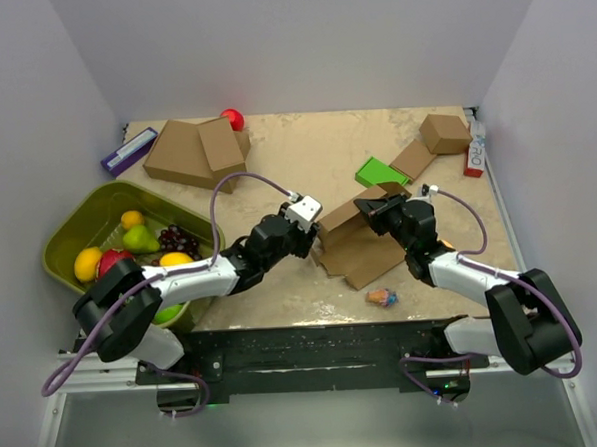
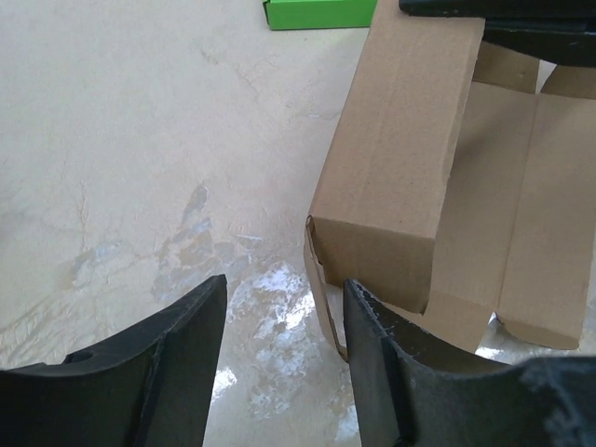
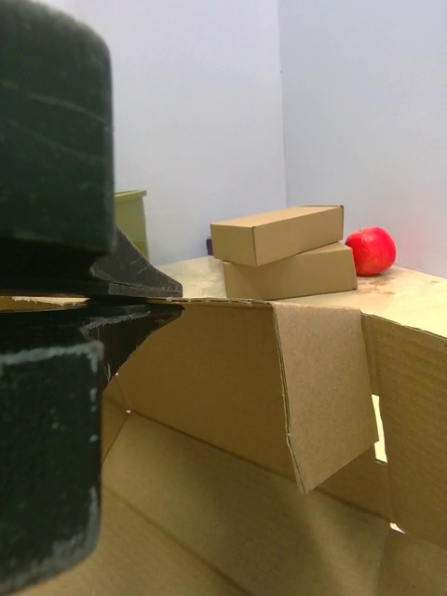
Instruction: Fold the paper box
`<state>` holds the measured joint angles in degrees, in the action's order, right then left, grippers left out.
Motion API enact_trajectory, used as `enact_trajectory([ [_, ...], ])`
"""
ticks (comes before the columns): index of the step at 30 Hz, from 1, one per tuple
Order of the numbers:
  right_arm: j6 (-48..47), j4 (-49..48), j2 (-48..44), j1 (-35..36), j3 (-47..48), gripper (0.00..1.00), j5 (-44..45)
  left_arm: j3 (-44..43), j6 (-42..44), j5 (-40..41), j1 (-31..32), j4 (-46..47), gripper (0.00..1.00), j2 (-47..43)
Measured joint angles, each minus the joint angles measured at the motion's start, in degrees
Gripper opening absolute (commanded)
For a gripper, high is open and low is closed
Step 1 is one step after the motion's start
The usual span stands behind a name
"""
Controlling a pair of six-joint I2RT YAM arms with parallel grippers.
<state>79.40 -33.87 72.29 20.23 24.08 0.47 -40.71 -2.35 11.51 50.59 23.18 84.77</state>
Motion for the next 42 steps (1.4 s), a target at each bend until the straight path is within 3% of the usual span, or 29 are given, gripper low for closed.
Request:
enact_trajectory([
  [16,0.1,-1.1,1.2,-0.2,-0.4,0.0,0.1,-1.9,-3.8,-5.0,-1.6,8.6,0.57,6.7],
  [20,0.2,-1.4,1.2,-0.3,-0.6,0.0,0.1,-1.9,-4.5,-5.8,-2.3,8.2,0.71,6.4],
  [26,0.2,-1.3,1.2,-0.3,-0.8,0.0,0.0,1.2,-4.6,-6.5,-3.0,5.4,0.84,-2.4],
  [33,0.2,-1.3,1.2,-0.3,-1.0,0.0,0.0,7.0,-7.3,-5.4,-3.6,1.6,0.87,-16.7],
  [42,0.2,-1.3,1.2,-0.3,-1.0,0.0,0.0,11.4,-8.6,-11.4,-3.0,-1.9,0.83,-15.1],
])
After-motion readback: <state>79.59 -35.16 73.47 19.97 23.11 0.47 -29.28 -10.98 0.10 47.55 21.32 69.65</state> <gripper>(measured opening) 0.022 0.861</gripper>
